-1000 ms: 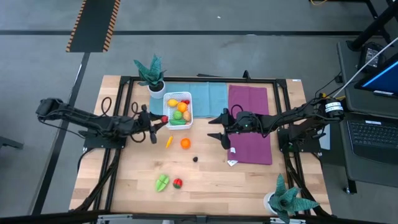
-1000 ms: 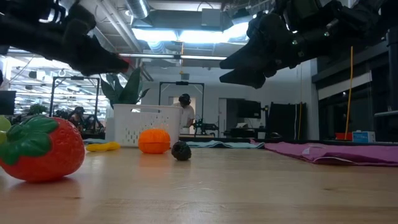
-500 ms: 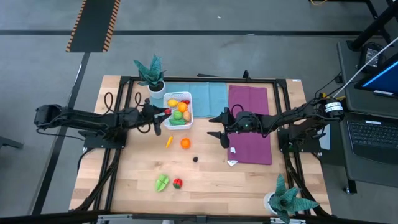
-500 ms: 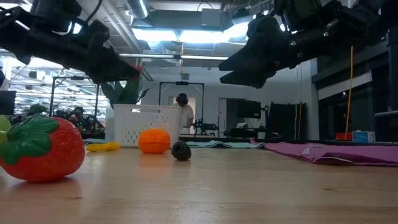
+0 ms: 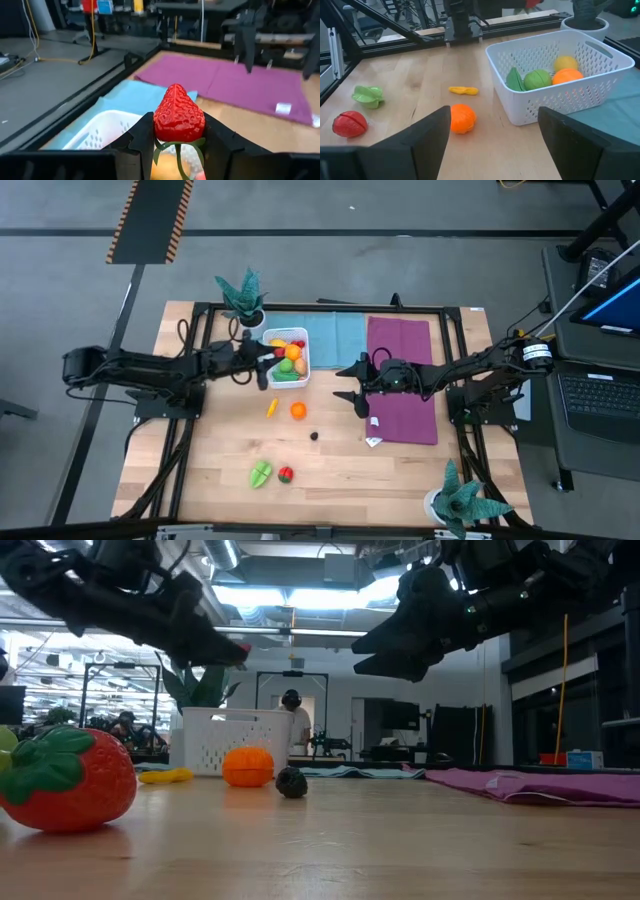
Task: Pick and placing Produce into tupperware
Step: Put the top red strawberry into the white basket
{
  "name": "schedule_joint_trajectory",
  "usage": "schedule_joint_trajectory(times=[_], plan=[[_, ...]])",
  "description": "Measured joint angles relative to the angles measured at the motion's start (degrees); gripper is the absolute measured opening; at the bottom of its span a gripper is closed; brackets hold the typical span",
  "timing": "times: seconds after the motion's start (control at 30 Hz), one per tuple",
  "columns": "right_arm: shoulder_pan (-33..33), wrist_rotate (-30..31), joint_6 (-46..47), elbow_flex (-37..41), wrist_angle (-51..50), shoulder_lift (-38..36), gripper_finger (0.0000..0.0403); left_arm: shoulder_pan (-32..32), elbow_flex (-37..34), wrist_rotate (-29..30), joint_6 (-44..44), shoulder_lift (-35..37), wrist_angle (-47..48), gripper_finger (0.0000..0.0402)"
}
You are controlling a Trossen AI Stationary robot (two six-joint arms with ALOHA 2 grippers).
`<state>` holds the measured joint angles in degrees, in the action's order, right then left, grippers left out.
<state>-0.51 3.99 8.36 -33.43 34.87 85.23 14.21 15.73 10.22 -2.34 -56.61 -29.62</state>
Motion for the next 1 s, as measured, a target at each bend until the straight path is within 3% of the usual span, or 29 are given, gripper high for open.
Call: schedule_joint_trajectory(times=[0.17, 0.47, 0.63, 1.0], plan=[[0.0, 0.0, -0.2, 0.0, 0.0, 0.0, 0.0300, 1.2, 3.3, -2.2, 0.5, -3.2, 4.9, 0.0115], [-0.1, 4.1, -13.6, 0.0, 0.0, 0.0, 0.0300, 1.3, 5.5, -2.5, 1.7, -5.7, 7.7, 0.0113], [-0.1, 4.5, -14.6, 0.0, 0.0, 0.0, 0.0300, 1.3, 6.3, -2.5, 1.7, -5.7, 11.8, 0.0115], [-0.1, 4.5, -14.6, 0.0, 0.0, 0.0, 0.0300, 2.6, 15.4, -2.5, 2.8, -5.7, 32.5, 0.0113]])
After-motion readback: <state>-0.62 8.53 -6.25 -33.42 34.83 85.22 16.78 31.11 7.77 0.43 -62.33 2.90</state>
